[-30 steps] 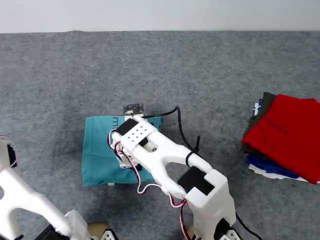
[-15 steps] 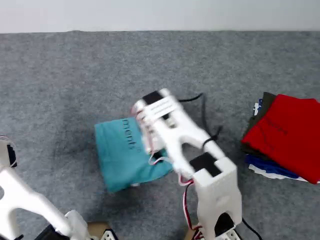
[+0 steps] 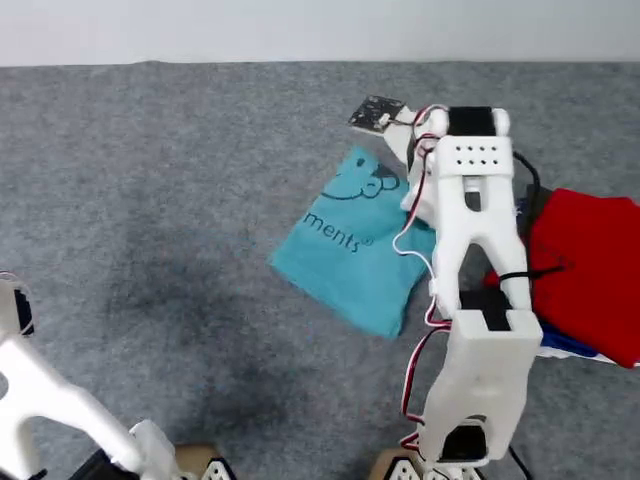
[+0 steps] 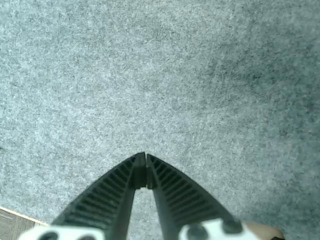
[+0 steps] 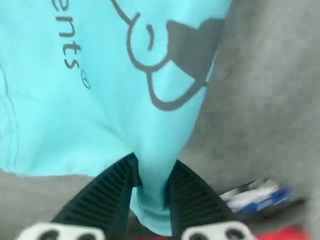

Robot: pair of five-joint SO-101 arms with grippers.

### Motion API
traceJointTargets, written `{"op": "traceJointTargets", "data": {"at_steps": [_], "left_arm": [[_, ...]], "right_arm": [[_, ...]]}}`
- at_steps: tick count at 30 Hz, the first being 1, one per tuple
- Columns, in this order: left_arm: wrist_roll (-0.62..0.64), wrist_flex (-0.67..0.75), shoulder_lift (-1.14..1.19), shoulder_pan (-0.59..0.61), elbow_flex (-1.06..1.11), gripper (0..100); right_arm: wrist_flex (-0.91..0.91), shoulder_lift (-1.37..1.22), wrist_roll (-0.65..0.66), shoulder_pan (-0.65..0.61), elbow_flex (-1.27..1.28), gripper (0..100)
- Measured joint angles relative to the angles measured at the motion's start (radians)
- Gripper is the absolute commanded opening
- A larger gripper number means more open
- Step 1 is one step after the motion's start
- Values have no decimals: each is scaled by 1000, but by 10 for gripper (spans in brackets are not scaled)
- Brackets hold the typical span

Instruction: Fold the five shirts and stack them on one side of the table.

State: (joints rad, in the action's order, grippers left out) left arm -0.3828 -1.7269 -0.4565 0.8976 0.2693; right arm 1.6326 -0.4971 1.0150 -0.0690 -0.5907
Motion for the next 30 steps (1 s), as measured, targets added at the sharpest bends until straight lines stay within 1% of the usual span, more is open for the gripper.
{"op": "traceJointTargets", "data": {"at_steps": [2,5,7,10,16,18,20,24,26,28,30], "left_arm": [[0,0,0,0,18,6],[0,0,0,0,55,6],[0,0,0,0,66,6],[0,0,0,2,66,6],[0,0,0,2,66,6],[0,0,0,2,66,6],[0,0,0,2,66,6],[0,0,0,2,66,6],[0,0,0,2,66,6],[-2,0,0,2,66,6],[-25,0,0,2,66,6]], "right_arm": [[-37,-25,54,2,-5,24],[-46,-49,75,-3,-5,139],[-41,-49,71,-3,-5,184],[-41,-49,-48,-3,-37,219],[-37,-46,-270,0,-129,223],[-35,-34,-384,-2,-133,223],[-6,-14,-534,-3,-133,223],[106,0,-891,-57,-133,223],[123,0,-1060,-91,-133,232],[123,0,-1223,-121,-133,292],[123,0,-1355,-147,-133,396]]}}
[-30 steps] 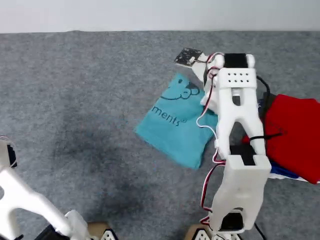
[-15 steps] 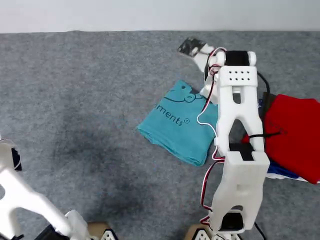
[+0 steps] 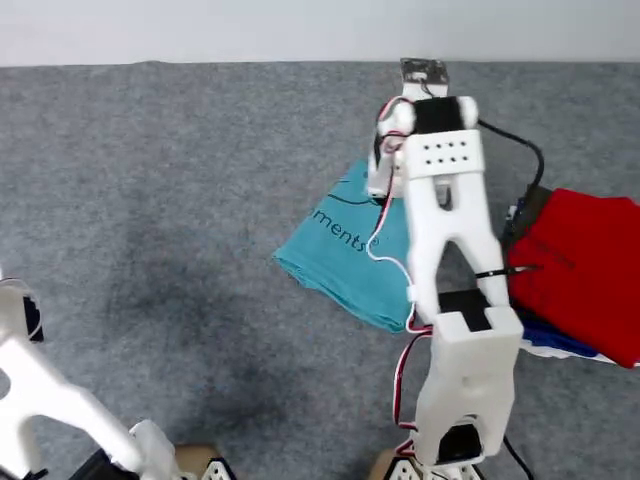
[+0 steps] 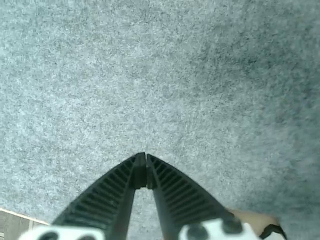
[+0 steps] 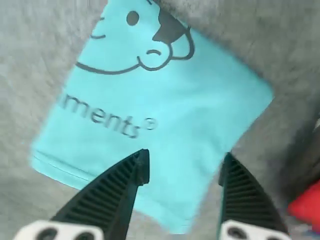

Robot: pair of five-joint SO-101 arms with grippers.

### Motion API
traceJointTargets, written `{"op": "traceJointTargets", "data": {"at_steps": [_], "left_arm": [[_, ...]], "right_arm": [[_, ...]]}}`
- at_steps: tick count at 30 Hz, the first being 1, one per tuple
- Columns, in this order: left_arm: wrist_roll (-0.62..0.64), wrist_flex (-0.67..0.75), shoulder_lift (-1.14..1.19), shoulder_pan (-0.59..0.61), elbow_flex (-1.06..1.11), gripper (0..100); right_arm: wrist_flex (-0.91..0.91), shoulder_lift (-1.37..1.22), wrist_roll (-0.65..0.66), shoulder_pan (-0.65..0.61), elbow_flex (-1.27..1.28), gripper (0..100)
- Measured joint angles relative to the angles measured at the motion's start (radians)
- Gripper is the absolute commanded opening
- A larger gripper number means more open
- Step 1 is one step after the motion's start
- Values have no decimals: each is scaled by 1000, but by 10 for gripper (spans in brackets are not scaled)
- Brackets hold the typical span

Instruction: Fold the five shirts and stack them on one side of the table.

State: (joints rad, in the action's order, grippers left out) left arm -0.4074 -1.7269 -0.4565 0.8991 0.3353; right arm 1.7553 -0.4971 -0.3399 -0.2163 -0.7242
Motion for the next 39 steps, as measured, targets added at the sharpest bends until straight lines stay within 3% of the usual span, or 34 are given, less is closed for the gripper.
{"op": "traceJointTargets", "data": {"at_steps": [4,10,27,30,35,39], "left_arm": [[-17,0,0,0,0,6],[-21,0,0,0,0,6],[-21,0,0,0,0,6],[-23,0,0,0,0,6],[-23,0,0,0,0,6],[-23,0,0,0,0,6]], "right_arm": [[0,-2,-206,-55,35,555],[0,-103,-400,-64,37,526],[-255,-420,-439,-2,18,524],[-241,-440,-439,2,-12,452],[-224,-451,-439,2,-32,207],[-222,-451,-439,2,-32,68]]}}
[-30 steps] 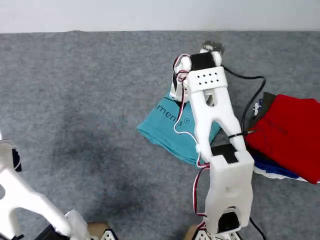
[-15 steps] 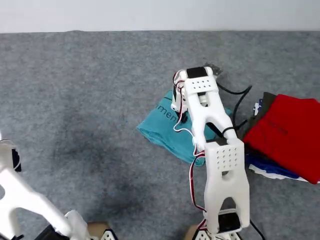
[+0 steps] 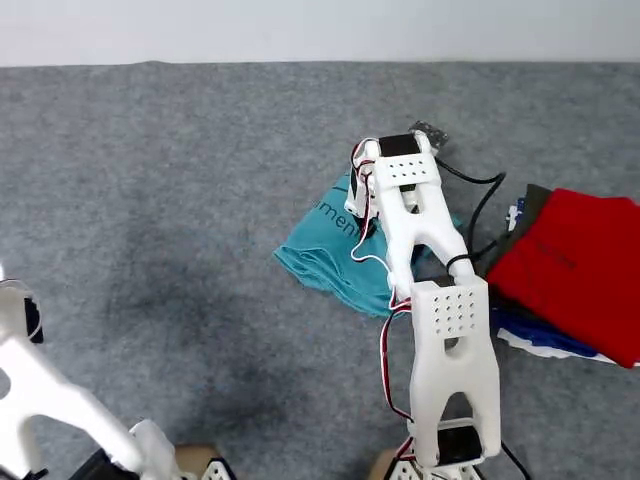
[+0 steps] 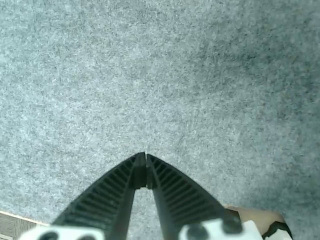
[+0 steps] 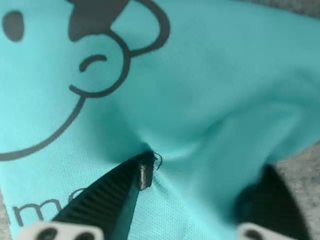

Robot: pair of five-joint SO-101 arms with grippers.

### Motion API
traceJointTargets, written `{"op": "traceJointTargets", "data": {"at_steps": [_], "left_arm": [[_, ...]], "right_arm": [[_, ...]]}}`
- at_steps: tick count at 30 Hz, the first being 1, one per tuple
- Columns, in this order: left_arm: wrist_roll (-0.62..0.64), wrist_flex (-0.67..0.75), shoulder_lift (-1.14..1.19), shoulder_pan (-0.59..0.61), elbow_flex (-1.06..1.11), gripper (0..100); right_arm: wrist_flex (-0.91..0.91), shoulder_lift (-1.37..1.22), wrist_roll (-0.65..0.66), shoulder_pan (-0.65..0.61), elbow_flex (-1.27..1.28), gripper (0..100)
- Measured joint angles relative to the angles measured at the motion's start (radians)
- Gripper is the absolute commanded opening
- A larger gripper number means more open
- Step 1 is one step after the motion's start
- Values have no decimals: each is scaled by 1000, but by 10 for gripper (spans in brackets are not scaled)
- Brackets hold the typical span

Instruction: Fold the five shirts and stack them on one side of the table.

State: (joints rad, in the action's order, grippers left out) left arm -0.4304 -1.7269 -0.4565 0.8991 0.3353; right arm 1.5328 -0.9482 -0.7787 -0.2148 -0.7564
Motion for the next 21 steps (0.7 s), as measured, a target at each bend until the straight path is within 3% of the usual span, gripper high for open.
{"op": "traceJointTargets", "data": {"at_steps": [2,6,16,21], "left_arm": [[0,0,0,0,0,6],[0,0,0,0,0,6],[0,0,0,0,0,6],[0,0,0,0,0,6]], "right_arm": [[5,0,3,2,0,12],[28,2,55,23,-2,8],[201,63,440,64,-60,9],[221,218,540,103,-78,9]]}}
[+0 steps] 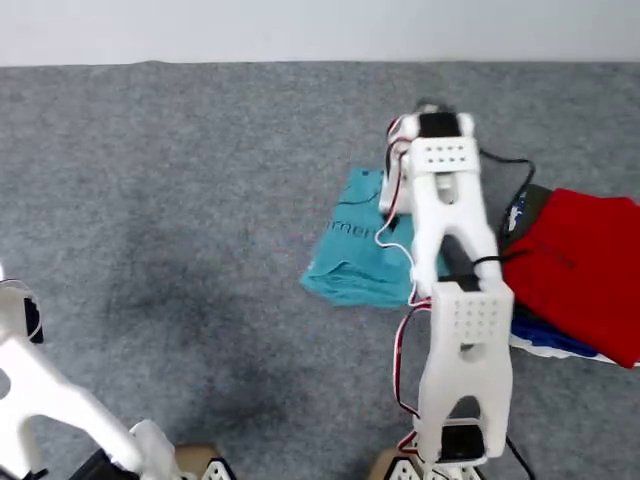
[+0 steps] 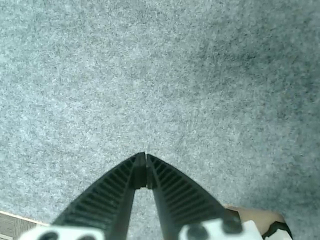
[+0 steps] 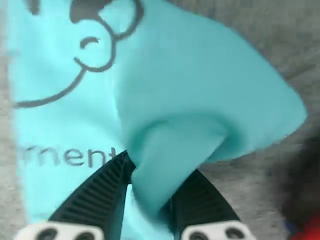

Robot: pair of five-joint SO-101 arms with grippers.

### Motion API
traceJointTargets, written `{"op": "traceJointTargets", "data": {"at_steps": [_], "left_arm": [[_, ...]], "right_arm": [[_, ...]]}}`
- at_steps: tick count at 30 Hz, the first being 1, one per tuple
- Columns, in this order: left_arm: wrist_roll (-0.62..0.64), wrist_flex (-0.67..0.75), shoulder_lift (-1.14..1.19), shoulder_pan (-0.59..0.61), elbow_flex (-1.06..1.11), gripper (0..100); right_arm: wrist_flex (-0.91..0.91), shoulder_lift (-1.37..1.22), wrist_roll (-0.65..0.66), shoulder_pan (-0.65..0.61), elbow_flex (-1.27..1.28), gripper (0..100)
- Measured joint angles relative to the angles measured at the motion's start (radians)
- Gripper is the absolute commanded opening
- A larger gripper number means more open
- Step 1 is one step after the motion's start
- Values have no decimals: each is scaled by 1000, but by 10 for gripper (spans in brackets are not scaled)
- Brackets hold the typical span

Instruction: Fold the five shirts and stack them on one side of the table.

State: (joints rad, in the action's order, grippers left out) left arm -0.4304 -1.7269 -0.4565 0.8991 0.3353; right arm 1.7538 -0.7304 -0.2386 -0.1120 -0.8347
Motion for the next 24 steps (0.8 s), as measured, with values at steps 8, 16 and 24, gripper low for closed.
{"op": "traceJointTargets", "data": {"at_steps": [8,16,24], "left_arm": [[0,0,0,0,0,6],[0,0,0,0,0,6],[0,0,0,0,0,6]], "right_arm": [[0,278,46,14,0,9],[2,446,46,141,-2,9],[3,499,149,371,-2,9]]}}
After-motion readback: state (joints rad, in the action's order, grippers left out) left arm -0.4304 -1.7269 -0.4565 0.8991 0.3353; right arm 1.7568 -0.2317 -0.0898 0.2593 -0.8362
